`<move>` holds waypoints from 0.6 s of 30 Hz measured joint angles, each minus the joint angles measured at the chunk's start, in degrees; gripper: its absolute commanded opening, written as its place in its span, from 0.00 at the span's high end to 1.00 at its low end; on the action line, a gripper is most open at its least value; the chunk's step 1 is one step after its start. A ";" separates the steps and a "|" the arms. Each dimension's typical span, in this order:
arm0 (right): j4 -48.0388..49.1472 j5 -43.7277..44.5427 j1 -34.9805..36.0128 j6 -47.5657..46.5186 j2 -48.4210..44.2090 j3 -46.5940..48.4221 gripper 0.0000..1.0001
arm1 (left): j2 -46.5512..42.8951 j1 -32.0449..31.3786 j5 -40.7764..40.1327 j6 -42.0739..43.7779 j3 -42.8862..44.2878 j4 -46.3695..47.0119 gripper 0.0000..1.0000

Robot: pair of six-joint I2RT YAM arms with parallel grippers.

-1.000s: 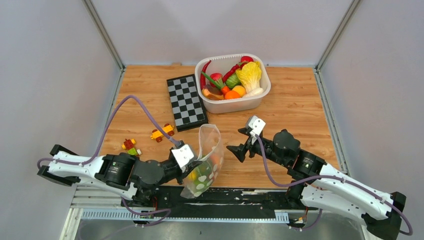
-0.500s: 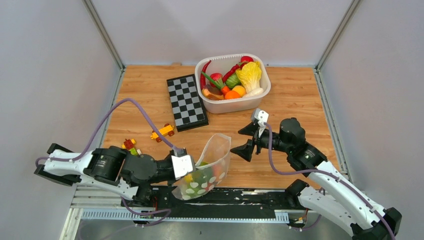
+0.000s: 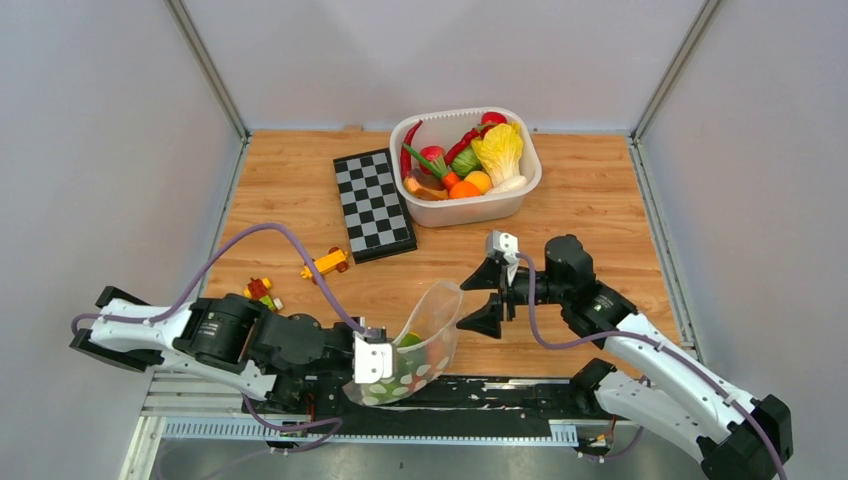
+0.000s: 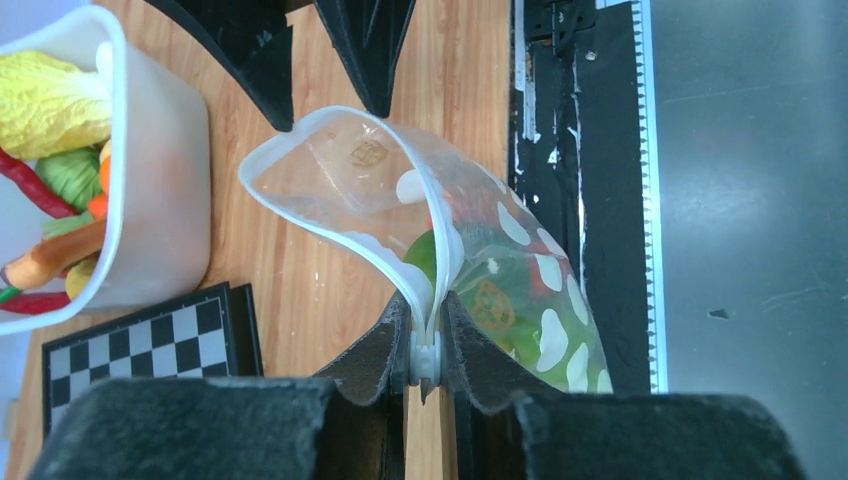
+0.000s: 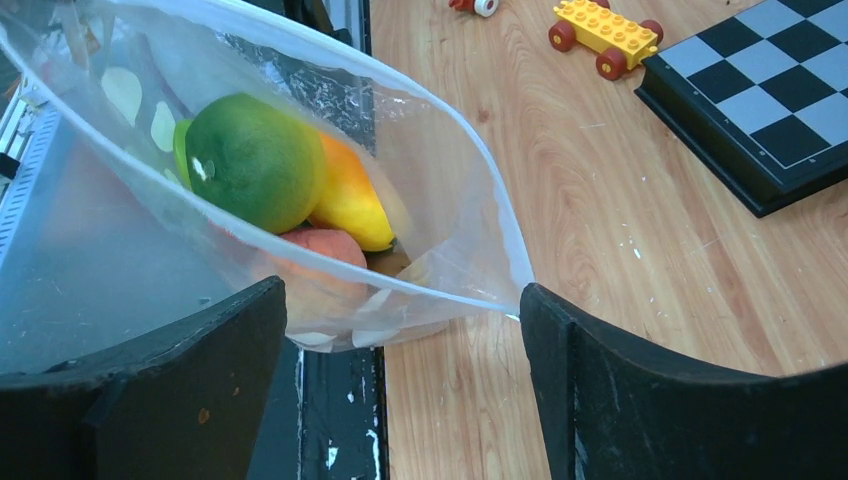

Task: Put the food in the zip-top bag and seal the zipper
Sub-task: Adjust the zipper food storage bag at the center of the board.

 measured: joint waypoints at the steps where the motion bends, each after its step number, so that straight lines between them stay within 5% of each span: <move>1: 0.63 -0.13 0.00 -0.02 -0.22 -0.70 0.14 | -0.44 0.00 0.37 0.59 0.00 -0.28 1.00; 11: 11.98 -2.23 0.00 -1.95 -9.25 -10.14 0.14 | -1.49 0.00 4.85 4.61 1.31 -3.61 1.00; 18: 14.27 -5.03 0.00 -2.58 -6.75 -10.47 0.15 | -2.45 0.00 6.14 6.27 2.95 -5.22 1.00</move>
